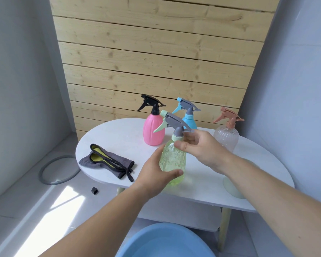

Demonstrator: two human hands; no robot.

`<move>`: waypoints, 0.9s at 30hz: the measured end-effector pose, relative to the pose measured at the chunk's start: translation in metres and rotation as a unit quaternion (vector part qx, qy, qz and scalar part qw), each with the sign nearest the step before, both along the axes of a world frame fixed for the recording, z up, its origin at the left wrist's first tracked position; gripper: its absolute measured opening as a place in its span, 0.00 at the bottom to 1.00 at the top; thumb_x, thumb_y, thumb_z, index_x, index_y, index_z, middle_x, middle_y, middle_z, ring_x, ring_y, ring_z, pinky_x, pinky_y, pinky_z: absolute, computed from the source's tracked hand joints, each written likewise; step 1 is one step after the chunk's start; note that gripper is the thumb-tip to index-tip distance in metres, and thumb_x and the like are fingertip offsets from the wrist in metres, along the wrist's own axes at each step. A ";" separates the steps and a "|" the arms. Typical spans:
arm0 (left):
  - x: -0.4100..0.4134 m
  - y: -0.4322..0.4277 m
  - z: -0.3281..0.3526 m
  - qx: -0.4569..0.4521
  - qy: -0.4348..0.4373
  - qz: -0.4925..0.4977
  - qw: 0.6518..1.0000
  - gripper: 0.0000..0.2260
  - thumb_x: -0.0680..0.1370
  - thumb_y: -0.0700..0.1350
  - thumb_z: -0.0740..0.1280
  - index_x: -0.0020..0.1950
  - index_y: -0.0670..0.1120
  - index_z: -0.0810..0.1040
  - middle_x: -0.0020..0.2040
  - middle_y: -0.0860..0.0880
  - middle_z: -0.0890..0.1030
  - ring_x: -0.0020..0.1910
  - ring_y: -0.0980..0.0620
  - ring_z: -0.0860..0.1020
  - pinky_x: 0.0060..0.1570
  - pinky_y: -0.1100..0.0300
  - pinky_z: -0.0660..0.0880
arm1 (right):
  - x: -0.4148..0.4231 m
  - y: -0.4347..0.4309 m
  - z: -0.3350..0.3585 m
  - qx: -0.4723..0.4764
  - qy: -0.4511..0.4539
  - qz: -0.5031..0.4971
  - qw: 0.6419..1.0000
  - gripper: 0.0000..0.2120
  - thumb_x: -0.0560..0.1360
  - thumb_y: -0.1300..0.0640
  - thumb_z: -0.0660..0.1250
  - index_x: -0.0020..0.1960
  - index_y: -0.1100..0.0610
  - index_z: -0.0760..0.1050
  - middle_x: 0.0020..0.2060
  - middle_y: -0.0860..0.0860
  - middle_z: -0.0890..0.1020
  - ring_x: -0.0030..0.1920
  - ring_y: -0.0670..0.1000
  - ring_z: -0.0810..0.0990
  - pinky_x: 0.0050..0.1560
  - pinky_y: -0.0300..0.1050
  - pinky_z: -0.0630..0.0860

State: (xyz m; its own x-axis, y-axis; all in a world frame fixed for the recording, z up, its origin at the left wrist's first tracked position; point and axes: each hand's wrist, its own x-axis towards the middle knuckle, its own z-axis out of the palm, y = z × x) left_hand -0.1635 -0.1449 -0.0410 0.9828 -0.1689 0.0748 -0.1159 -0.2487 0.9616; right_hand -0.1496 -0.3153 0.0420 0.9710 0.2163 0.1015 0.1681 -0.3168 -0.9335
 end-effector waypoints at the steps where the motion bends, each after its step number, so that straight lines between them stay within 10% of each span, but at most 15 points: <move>1: 0.000 0.001 -0.001 0.011 0.005 -0.007 1.000 0.35 0.72 0.46 0.81 0.75 0.61 0.70 0.65 0.61 0.79 0.67 0.57 0.76 0.69 0.54 0.74 | -0.003 -0.001 -0.004 -0.009 0.016 -0.003 1.000 0.22 0.72 0.47 0.75 0.63 0.54 0.77 0.55 0.46 0.83 0.57 0.43 0.81 0.67 0.50 0.74; 6: 0.001 0.005 -0.003 0.018 0.008 -0.011 1.000 0.31 0.72 0.45 0.81 0.67 0.64 0.71 0.59 0.66 0.79 0.58 0.69 0.77 0.48 0.78 0.72 | -0.027 -0.007 -0.031 -0.008 0.104 -0.022 0.994 0.15 0.79 0.41 0.62 0.64 0.42 0.74 0.58 0.41 0.82 0.60 0.43 0.79 0.68 0.56 0.72; 12: -0.001 0.004 0.004 -0.015 -0.001 0.016 1.000 0.30 0.70 0.49 0.83 0.68 0.63 0.76 0.60 0.59 0.83 0.57 0.59 0.82 0.59 0.56 0.81 | -0.038 0.004 -0.035 0.031 0.117 -0.009 0.993 0.11 0.83 0.42 0.52 0.58 0.32 0.72 0.54 0.32 0.82 0.54 0.38 0.82 0.63 0.50 0.74; 18: 0.026 0.042 0.046 -0.006 -0.025 0.051 0.998 0.30 0.70 0.47 0.83 0.69 0.59 0.76 0.59 0.56 0.83 0.53 0.56 0.85 0.54 0.56 0.82 | -0.005 0.036 -0.016 0.081 0.080 -0.002 0.993 0.18 0.83 0.40 0.50 0.67 0.44 0.70 0.61 0.42 0.81 0.60 0.45 0.81 0.67 0.51 0.74; 27: 0.101 0.129 0.056 0.028 -0.008 0.117 0.993 0.40 0.64 0.55 0.83 0.75 0.59 0.74 0.62 0.52 0.82 0.57 0.52 0.83 0.59 0.51 0.81 | 0.084 0.134 -0.031 0.088 0.075 0.059 0.992 0.34 0.72 0.28 0.52 0.76 0.37 0.61 0.72 0.37 0.70 0.73 0.44 0.68 0.73 0.52 0.66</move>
